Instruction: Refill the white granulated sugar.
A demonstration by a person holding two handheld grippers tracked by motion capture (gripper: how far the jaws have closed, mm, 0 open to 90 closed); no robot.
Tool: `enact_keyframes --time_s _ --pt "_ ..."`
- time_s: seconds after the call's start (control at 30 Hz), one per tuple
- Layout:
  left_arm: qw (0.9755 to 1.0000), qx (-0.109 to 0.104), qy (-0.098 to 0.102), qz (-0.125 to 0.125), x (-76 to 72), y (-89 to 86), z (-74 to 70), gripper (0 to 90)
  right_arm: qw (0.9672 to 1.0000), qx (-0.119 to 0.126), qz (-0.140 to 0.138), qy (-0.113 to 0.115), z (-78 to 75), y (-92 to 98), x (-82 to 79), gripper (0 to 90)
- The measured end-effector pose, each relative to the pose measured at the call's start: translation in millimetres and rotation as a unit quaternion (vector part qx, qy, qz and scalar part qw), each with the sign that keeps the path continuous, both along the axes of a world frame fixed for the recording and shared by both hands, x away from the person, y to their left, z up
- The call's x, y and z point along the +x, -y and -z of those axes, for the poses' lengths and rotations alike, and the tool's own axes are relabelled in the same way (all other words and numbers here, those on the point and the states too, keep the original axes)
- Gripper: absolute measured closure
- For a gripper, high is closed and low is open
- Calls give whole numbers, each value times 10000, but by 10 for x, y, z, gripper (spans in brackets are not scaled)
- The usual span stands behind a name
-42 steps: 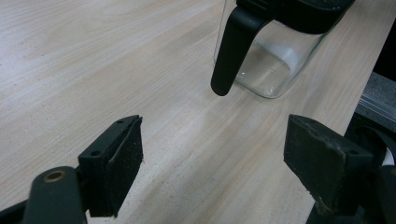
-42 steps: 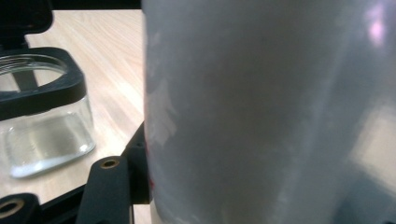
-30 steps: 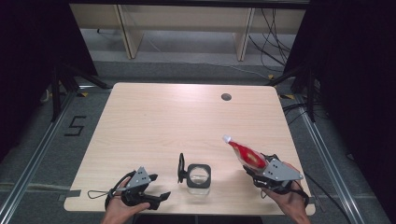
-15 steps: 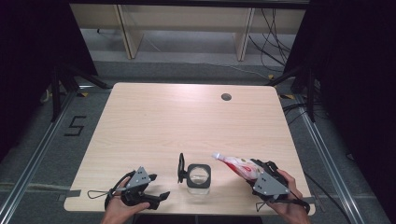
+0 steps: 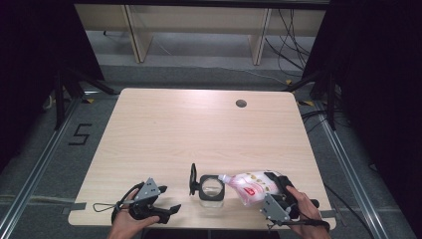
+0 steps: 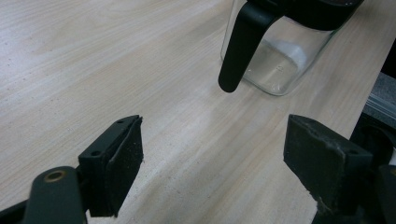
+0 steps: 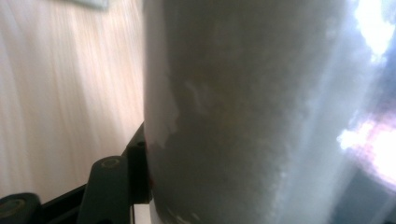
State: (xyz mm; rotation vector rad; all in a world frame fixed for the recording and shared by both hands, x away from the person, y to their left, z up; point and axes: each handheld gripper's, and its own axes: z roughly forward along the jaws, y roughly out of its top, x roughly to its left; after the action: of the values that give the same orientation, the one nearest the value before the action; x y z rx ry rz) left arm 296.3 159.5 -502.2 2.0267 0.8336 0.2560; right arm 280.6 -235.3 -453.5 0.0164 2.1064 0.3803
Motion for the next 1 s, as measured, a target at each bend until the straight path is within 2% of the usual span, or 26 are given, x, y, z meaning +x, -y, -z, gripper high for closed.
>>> enact_keyframes --time_s 0.03,0.07,0.1,0.17,0.2,0.23,0.3,0.37,0.4,0.43,0.47,0.5,0.53,0.57,0.6,0.63,0.7,0.73,0.77,0.8,0.83,0.87,0.9,0.93,0.97,1.0 --pt "10000 11 -2 17 -1 -1 -1 194 9995 -219 -173 123 -23 -13 15 422" --pt "10000 16 0 26 -2 0 0 194 9999 -120 -35 67 -3 -14 -5 423" --pt "10000 22 -3 28 -2 -1 0 194 9994 -288 -143 151 -19 -28 1 422" --pt "10000 21 -6 19 0 0 1 194 9991 -374 -16 207 0 -48 -25 423" --pt "10000 23 -5 28 -1 0 0 194 9975 -602 -199 326 -19 -58 -9 423" --pt "10000 17 -24 22 -4 2 1 194 9982 -529 -8 285 0 -66 -42 423" --pt "10000 19 1 19 1 1 2 194 9969 -693 -54 369 -11 -79 -48 424" --pt "10000 38 -6 24 0 2 1 195 9942 -903 -261 528 -37 -86 -32 424" --pt "10000 33 3 20 -3 5 4 195 9973 -648 1 358 -8 -105 -78 424" --pt "10000 46 25 28 -3 4 3 196 9941 -939 -152 522 -46 -109 -64 424" --pt "10000 22 -5 3 -4 6 4 196 9955 -808 -129 469 -16 -116 -71 424" --pt "10000 36 3 25 2 1 0 196 9953 -848 -41 469 -23 -131 -94 425" --pt "10000 24 -2 13 1 3 0 196 9938 -951 -177 546 -30 -134 -77 425" --pt "10000 29 -13 22 -1 2 0 196 9895 -1198 -383 717 -65 -146 -58 425" --pt "10000 27 -16 26 -2 2 0 196 9918 -1053 -305 664 -43 -145 -69 425" --pt "10000 28 -16 20 -2 2 0 196 9914 -1074 -301 681 -42 -152 -75 425" --pt "10000 31 -18 20 -1 3 0 196 9875 -1335 -365 754 -75 -177 -81 426" --pt "10000 47 -12 35 -1 4 0 196 9900 -1203 -257 694 -51 -178 -97 426" --pt "10000 59 20 36 -1 5 3 196 9855 -1445 -387 798 -84 -197 -91 426" --pt "10000 51 9 30 -2 6 4 196 9830 -1566 -464 843 -99 -209 -90 426" --pt "10000 56 16 33 0 5 3 196 9872 -1343 -355 783 -62 -204 -103 426" --pt "10000 48 12 22 0 8 3 196 9861 -1431 -331 776 -73 -217 -113 426" --pt "10000 50 14 23 0 10 6 196 9874 -1400 -245 698 -63 -221 -128 426" --pt "10000 47 16 25 -1 12 8 196 9852 -1495 -351 767 -75 -236 -120 426" --pt "10000 52 26 28 0 12 8 196 9872 -1423 -182 699 -60 -237 -145 427" --pt "9998 170 69 117 11 -6 -2 196 9854 -1502 -259 758 -71 -247 -141 427"
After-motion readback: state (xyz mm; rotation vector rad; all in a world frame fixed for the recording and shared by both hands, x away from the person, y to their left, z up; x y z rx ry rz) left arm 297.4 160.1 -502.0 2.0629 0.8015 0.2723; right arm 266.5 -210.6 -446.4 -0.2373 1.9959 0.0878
